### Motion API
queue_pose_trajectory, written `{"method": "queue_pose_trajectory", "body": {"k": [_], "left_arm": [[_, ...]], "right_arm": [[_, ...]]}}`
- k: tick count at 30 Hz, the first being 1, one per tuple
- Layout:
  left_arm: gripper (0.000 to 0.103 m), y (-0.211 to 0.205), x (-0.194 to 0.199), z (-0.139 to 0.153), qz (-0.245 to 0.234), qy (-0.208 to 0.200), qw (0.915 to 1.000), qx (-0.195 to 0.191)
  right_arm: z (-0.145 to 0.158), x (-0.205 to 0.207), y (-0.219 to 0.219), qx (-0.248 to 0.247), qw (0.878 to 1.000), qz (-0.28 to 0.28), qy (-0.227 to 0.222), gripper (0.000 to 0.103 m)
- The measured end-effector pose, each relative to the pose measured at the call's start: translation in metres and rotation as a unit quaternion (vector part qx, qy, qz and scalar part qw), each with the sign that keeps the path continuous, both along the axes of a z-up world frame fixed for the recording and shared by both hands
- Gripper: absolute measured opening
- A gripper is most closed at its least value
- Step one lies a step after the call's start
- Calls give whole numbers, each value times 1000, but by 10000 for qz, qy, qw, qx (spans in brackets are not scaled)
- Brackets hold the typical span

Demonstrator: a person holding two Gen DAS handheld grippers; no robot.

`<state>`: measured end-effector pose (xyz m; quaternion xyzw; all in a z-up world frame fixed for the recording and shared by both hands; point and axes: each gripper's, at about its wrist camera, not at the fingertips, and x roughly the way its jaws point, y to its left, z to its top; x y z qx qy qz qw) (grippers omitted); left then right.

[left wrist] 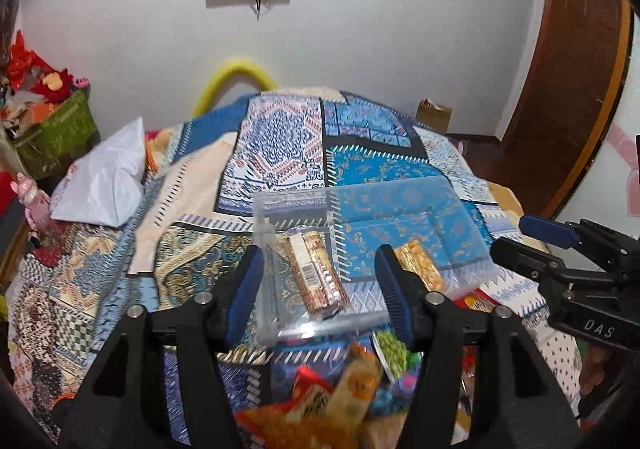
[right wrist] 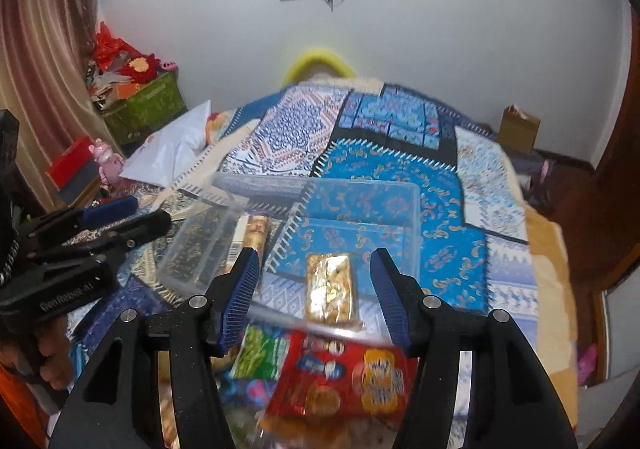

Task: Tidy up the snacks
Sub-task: 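Lower both held snacks into the clear box and open both tools, then grasp the green-sealed cracker bag with left tool while right grasps gold biscuit roll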

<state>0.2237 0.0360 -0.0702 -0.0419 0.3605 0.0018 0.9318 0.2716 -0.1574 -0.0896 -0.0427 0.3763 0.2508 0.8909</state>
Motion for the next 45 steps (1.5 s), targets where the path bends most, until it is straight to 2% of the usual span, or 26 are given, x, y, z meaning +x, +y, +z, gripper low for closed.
{"method": "queue_pose_trajectory", "body": {"k": [3, 6, 11, 20, 25, 34, 38, 45], "left_arm": [[63, 0, -27, 9, -17, -100, 9999, 13], [67, -1, -51, 11, -41, -135, 9999, 39], [67, -7, -87, -2, -119, -18, 9999, 78], [67, -13, -129, -44, -185, 439, 9988, -140], [67, -10, -145, -60, -146, 605, 9976, -291], [67, -15, -161, -78, -222, 837, 9956, -371], [67, -25, -167, -80, -391, 838, 9949, -399], [67, -41, -167, -93, -579, 1027, 9918, -487]], "right_arm": [[8, -22, -7, -4, 9999, -34, -159, 56], [11, -44, -14, 50, 9997, -53, -234, 62], [6, -75, -21, 22, 9995, -76, -299, 62], [-30, -112, -21, 11, 10000, 20, 94, 62], [-60, -118, -14, -73, 9989, 106, 455, 62], [-93, -113, 7, -262, 9963, 186, 792, 62], [-99, -114, 7, -101, 9953, 252, 932, 43], [-95, -128, 0, -186, 9968, 208, 748, 38]]}}
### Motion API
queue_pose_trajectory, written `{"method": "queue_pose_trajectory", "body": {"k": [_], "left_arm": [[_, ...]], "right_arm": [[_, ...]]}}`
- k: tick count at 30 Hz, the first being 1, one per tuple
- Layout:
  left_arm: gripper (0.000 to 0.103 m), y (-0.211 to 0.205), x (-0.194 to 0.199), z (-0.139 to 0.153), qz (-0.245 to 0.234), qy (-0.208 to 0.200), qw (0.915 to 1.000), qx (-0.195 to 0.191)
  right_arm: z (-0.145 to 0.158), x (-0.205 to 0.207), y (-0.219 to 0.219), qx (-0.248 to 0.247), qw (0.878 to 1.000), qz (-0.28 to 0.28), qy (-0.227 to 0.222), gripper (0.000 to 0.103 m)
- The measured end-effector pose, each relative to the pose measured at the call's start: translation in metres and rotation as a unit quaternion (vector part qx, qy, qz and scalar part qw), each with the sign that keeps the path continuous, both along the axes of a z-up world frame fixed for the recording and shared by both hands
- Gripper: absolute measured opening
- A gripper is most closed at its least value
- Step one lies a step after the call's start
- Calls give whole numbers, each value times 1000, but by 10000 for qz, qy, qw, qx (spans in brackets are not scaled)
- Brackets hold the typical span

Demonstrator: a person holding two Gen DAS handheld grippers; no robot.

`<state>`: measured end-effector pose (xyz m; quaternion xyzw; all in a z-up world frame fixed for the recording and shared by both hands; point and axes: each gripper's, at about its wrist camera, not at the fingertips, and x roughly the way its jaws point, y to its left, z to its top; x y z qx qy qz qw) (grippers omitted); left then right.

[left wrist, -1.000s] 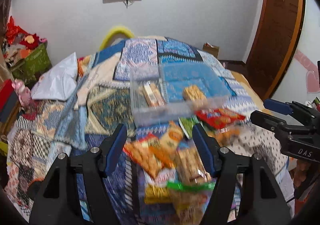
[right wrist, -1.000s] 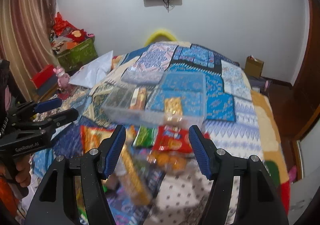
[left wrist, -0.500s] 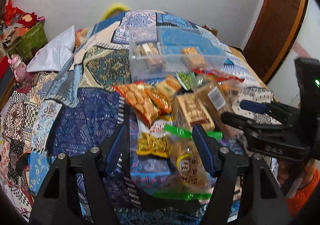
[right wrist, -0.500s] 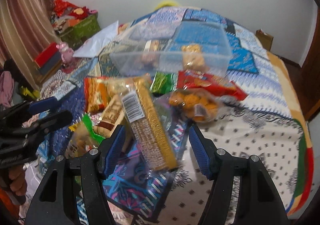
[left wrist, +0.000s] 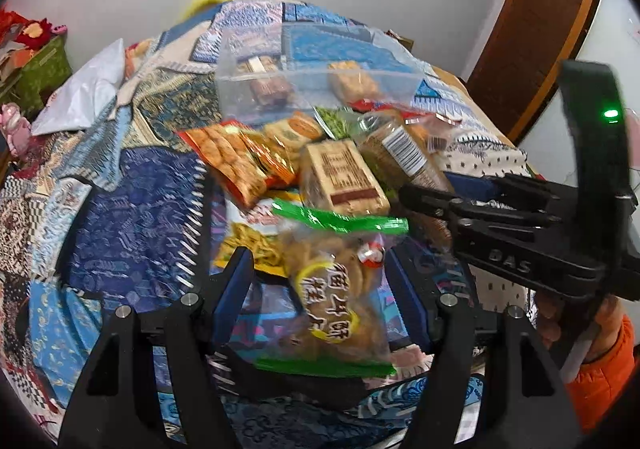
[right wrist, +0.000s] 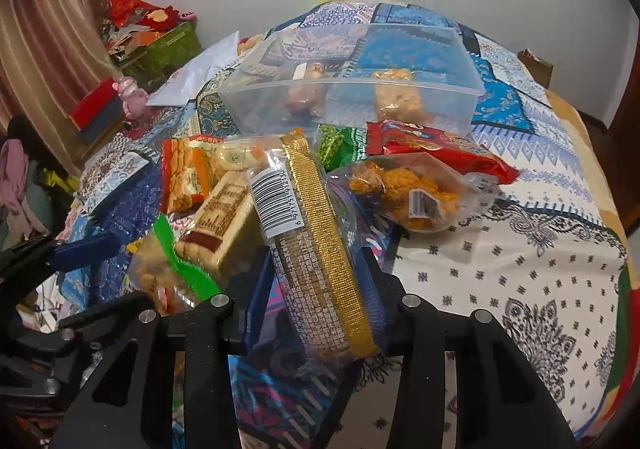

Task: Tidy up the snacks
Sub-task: 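Grasp the green-sealed cracker bag with left tool while right grasps gold biscuit roll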

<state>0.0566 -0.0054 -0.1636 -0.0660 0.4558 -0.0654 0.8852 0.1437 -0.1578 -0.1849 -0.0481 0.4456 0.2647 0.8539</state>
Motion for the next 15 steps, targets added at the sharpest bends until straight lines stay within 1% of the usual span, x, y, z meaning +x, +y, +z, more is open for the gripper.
{"method": "queue_pose_trajectory", "body": {"k": [4, 7, 8, 9, 10, 15], "left_arm": [[67, -6, 3, -16, -68, 222, 9997, -73], [67, -10, 4, -22, -101, 252, 9995, -131], [64, -12, 4, -22, -116, 229, 9996, -122], [54, -14, 3, -23, -137, 190, 9997, -80], [49, -15, 2, -22, -143, 167, 9998, -13], [48, -13, -2, -15, -171, 64, 9998, -40]], "right_arm": [[5, -8, -7, 22, 10000, -38, -69, 37], [8, -13, -13, 60, 9999, -66, -102, 36], [9, -13, -13, 56, 9999, -80, -121, 36], [10, -14, -14, 59, 9998, -95, -136, 36], [11, -15, -16, 82, 9998, -104, -138, 36], [16, -19, -20, 200, 9996, -144, -153, 35]]}}
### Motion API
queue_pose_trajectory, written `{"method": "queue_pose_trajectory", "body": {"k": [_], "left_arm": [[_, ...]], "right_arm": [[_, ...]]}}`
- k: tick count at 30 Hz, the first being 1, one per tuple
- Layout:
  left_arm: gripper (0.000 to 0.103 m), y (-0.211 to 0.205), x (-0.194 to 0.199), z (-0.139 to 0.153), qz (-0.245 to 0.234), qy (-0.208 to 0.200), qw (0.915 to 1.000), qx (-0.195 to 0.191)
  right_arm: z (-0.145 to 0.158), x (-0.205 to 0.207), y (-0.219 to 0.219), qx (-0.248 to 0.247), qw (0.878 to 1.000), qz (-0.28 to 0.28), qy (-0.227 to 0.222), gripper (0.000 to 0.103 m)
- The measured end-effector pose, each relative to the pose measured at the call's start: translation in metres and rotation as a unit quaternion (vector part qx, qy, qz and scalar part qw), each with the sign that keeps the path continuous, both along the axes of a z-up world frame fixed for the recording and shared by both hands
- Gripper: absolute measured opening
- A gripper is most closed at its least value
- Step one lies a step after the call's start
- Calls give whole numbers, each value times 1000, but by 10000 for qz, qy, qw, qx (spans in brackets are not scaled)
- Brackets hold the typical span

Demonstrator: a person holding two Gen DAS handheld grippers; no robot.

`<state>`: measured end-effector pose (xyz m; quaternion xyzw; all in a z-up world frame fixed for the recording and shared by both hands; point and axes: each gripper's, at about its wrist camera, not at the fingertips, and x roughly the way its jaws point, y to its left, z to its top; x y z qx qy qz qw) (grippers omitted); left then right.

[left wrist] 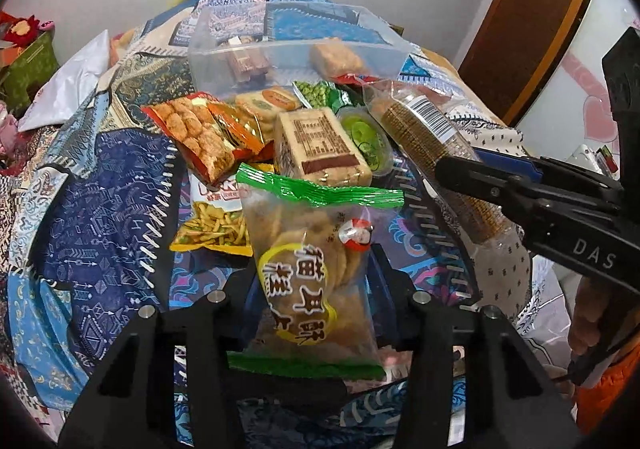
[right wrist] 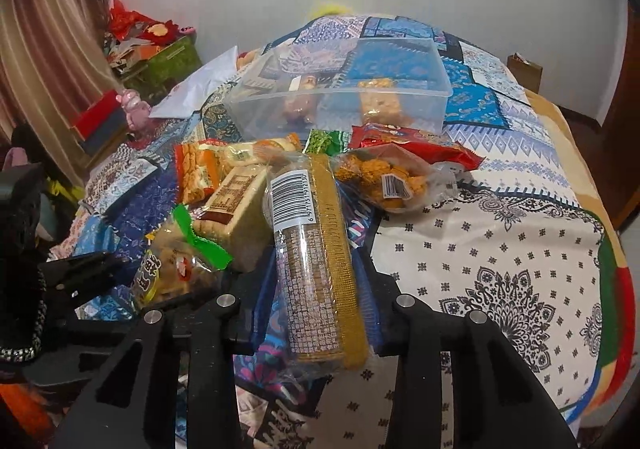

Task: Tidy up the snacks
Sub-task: 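Grasp the green-sealed cracker bag with left tool while right grasps gold biscuit roll, then carry both snacks over the clear box, lower them in, open both tools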

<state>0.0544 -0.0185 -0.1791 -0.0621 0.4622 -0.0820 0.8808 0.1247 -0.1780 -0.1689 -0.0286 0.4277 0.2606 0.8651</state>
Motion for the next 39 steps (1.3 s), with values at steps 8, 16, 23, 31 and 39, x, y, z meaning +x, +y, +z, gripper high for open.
{"method": "queue_pose_trajectory", "body": {"k": [8, 16, 23, 31, 39], "left_arm": [[47, 12, -1, 32, 141, -443, 9989, -92], [47, 23, 11, 58, 304, -786, 9962, -212], [47, 28, 15, 57, 363, -787, 9960, -219], [47, 31, 16, 54, 431, -747, 9960, -250], [47, 39, 27, 67, 545, -936, 9936, -318]], "right_arm": [[18, -3, -3, 190, 9996, -12, -198, 25], [18, 8, 4, 58, 9998, 108, -135, 8], [-12, 10, 11, -178, 9994, 240, 186, 38], [-35, 26, 14, -111, 9984, 176, 520, 37], [-7, 16, 4, 135, 9994, 161, 268, 34]]}}
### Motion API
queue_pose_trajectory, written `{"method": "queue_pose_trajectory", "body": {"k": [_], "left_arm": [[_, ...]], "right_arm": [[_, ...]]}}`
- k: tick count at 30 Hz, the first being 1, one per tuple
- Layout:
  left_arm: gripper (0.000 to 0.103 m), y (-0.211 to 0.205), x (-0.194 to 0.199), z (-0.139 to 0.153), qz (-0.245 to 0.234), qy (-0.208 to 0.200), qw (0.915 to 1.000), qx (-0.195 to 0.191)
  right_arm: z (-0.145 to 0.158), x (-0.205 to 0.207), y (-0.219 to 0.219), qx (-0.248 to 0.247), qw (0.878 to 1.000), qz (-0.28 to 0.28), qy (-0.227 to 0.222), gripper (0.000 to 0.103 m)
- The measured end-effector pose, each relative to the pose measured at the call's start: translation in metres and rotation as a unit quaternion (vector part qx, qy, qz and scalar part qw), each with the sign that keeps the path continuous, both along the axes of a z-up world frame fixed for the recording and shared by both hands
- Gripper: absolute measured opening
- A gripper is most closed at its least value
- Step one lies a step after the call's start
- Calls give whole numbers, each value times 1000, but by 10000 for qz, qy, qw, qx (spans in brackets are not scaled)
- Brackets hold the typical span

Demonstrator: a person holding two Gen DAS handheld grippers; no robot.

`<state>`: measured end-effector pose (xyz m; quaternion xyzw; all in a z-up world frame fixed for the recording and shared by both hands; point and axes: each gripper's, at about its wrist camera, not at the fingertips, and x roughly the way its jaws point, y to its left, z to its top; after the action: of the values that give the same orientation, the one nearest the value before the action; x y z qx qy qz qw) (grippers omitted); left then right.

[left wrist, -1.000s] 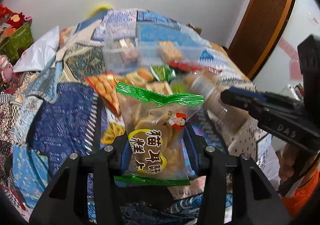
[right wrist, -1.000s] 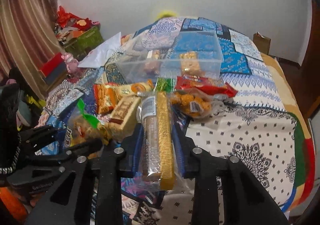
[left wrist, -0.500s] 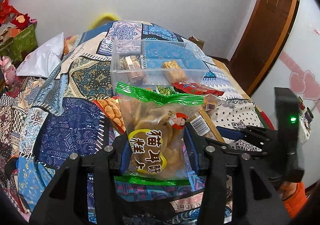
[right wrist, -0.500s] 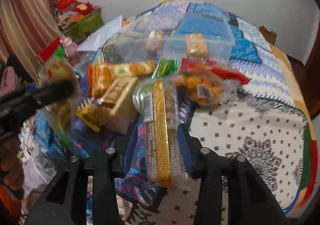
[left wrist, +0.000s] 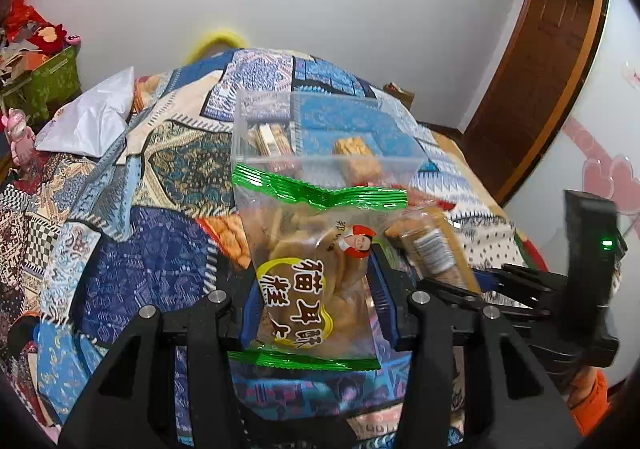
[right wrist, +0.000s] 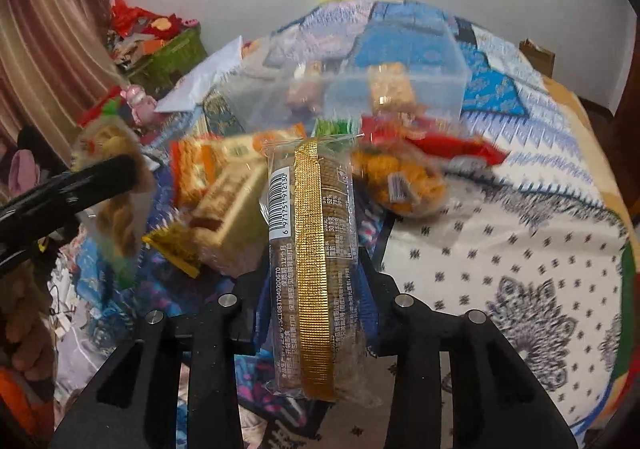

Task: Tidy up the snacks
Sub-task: 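Carry both snacks over the clear box, lower them in, open both tools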

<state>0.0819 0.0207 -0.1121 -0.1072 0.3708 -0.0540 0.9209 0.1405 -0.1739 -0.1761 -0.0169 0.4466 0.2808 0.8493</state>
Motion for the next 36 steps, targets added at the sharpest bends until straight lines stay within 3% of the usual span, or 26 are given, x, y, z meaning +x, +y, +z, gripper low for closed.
{"method": "queue_pose_trajectory", "body": {"k": [12, 18, 26, 36], "left_arm": [[47, 13, 47, 38, 207, -504, 9985, 30], [47, 15, 87, 46, 234, -530, 9983, 14], [47, 7, 138, 43, 212, -484, 9986, 89], [47, -4, 203, 12, 290, -17, 9993, 231]], "right_arm": [[65, 32, -3, 312, 9960, -212, -807, 34], [88, 64, -2, 402, 9927, -351, -1081, 34], [90, 110, 0, 359, 9927, -465, -1052, 34], [75, 165, 6, 160, 9945, -546, -880, 34]]}}
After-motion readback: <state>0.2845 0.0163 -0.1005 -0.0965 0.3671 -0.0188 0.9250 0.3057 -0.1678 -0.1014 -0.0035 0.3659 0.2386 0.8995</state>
